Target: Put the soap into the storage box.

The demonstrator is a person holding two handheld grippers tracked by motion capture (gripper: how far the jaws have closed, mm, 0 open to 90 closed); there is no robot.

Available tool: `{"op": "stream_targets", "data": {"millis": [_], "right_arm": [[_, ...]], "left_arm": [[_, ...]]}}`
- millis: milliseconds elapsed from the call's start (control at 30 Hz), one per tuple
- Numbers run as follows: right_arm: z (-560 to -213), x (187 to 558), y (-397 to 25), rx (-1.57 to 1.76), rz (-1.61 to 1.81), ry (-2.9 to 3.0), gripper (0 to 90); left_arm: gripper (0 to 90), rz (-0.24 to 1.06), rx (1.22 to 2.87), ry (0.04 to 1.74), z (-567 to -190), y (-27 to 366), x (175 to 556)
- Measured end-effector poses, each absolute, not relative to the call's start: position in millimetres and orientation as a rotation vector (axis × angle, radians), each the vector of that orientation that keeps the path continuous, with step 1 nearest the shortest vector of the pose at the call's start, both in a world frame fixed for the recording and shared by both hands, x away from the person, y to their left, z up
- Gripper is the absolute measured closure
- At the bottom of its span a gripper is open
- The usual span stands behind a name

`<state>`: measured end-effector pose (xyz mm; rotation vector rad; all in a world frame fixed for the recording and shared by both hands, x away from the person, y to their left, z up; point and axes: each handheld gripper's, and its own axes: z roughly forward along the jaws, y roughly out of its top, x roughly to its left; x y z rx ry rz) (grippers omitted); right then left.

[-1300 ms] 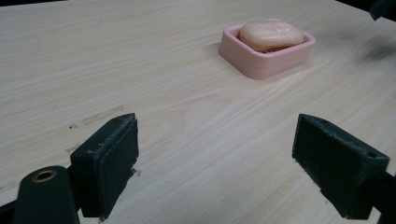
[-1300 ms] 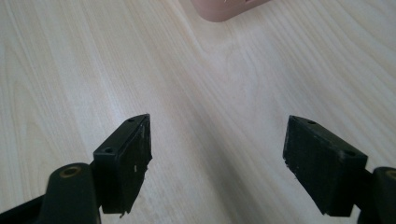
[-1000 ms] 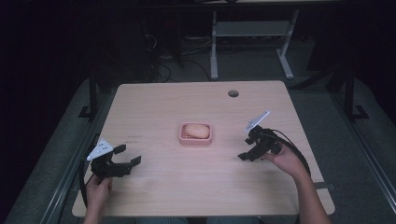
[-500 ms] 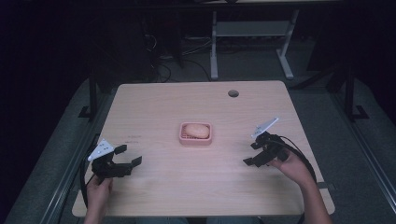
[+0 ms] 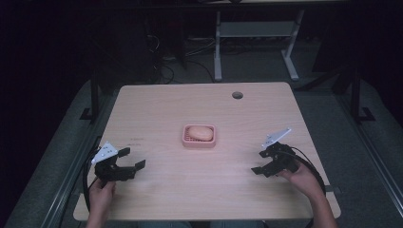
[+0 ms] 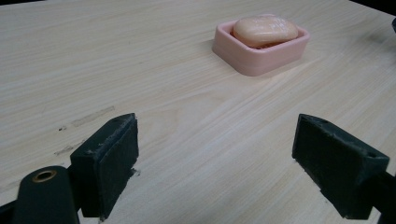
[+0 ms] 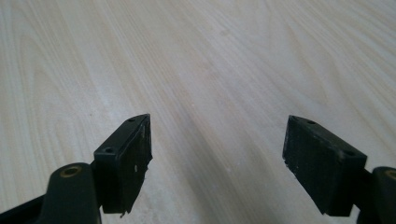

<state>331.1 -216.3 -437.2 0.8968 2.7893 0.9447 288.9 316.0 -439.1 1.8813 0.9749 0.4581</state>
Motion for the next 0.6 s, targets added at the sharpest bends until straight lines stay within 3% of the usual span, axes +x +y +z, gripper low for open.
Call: {"op": "stream_targets", "data": {"millis": [600], "right_arm": [[-448.2, 284.8, -237.6, 0.938, 1.035, 2.633, 23.4]], "left_arm": [[14.3, 0.455, 1.906, 0.961, -442.5, 310.1, 292.4]]}}
